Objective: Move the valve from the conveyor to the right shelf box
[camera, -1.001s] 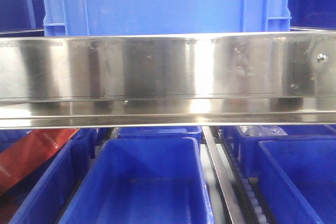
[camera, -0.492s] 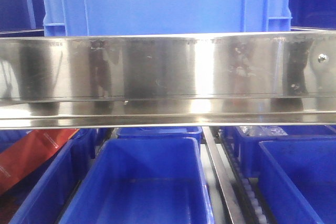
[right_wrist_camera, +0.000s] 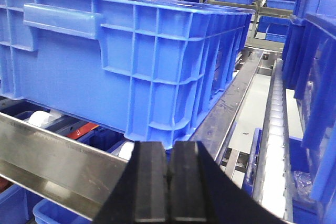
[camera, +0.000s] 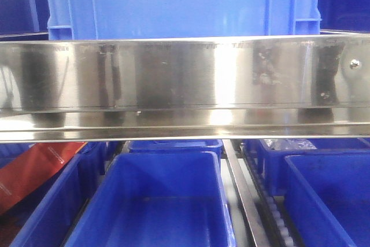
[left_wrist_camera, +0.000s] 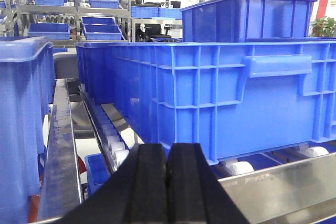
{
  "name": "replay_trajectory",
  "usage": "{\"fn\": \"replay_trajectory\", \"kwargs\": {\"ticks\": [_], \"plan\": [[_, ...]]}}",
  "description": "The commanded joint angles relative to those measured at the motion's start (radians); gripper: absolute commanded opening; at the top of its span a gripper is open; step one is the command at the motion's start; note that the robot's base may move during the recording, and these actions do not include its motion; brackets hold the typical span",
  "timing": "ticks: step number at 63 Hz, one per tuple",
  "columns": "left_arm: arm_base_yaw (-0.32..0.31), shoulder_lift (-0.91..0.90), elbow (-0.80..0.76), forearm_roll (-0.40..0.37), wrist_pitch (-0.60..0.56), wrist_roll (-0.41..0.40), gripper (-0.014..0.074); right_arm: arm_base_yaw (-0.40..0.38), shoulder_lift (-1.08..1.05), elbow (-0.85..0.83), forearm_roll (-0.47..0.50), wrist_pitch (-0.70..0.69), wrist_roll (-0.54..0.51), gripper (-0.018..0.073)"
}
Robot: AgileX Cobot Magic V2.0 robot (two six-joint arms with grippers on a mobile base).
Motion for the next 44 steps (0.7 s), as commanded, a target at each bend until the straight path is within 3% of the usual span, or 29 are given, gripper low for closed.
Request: {"fn": "replay_trajectory", "kwargs": {"ticks": [1,9,14,24,34,44], "plan": [[0.002,-0.006,0.000,-0.007,-0.019,-0.006,-0.0111,-0.002,-0.005,0.004,-0.007,-0.029,-0.003,-0.0155],[0.002,-0.006,0.008,-0.007,-0.023,-0.006,-0.0111,-0.002,-0.005,0.004,-0.007,-0.031,-0.003,-0.0155],[0.013,-0.006,0.033,0.052,-0.053,-0.006,-0.0111,-0.002,-0.005,0.004,-0.007,-0.031,-0.003,-0.0155],[0.140,-0.023,0.109,0.087,-0.194,-0.006,-0.0111,-0.002,-0.005,0.004,-0.007,-0.035,-0.003,-0.0155],[0.279,-0.054,0.177,0.087,-0.210,-0.039,-0.0111,-0.002,-0.005,0.004,-0.007,-0.035,-0.003,-0.0155],[0.326,-0.067,0.261,0.120,-0.224,-0.079,-0.0111,-0.002,-0.005,0.004,-0.007,-0.035,-0.003,-0.0155]]}}
